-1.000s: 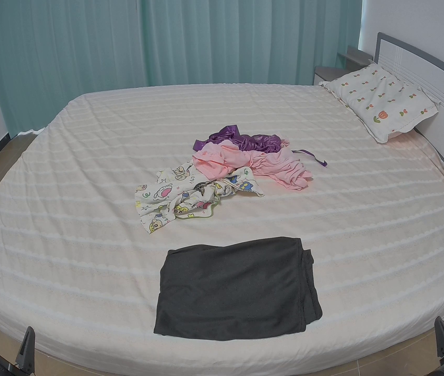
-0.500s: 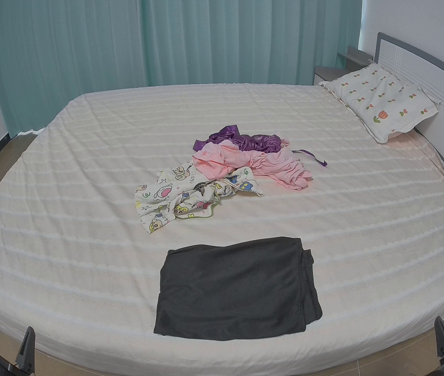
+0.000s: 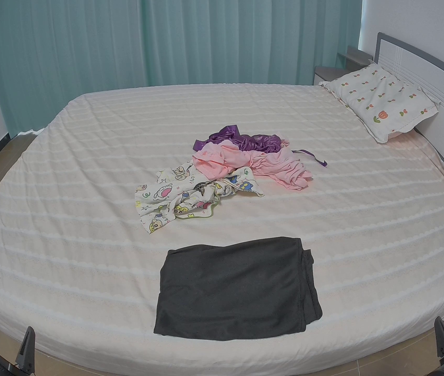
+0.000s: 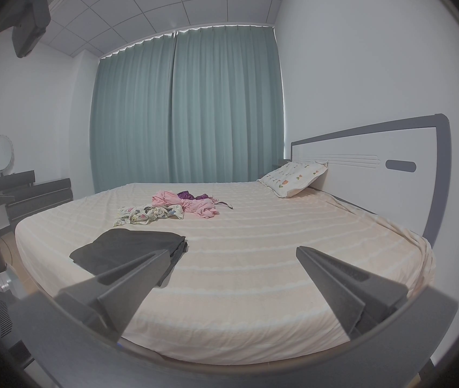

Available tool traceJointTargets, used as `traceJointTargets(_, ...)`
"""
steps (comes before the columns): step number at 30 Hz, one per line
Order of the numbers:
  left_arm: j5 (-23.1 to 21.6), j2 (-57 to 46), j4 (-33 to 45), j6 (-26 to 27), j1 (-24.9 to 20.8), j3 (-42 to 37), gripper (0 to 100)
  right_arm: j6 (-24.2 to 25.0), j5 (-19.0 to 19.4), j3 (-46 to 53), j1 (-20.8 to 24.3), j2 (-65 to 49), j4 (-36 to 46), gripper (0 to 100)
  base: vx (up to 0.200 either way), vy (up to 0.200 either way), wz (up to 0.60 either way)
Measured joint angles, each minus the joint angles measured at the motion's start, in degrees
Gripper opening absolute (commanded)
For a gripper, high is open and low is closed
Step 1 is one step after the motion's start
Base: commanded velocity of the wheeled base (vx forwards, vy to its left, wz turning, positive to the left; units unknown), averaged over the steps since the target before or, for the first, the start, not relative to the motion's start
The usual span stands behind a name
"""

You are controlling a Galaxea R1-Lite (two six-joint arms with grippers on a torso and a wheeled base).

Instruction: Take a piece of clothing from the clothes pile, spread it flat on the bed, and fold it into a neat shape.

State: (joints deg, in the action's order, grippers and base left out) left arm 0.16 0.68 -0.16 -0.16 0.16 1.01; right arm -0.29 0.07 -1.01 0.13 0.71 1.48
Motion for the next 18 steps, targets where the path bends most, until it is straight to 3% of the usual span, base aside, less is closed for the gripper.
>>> traceJointTargets(18,0.0,0.1,0.0,0.0,0.0,0.0,100,0.2,-0.1,0.0,-0.1,0.0,0.0,100,0.000,0.000,0.00)
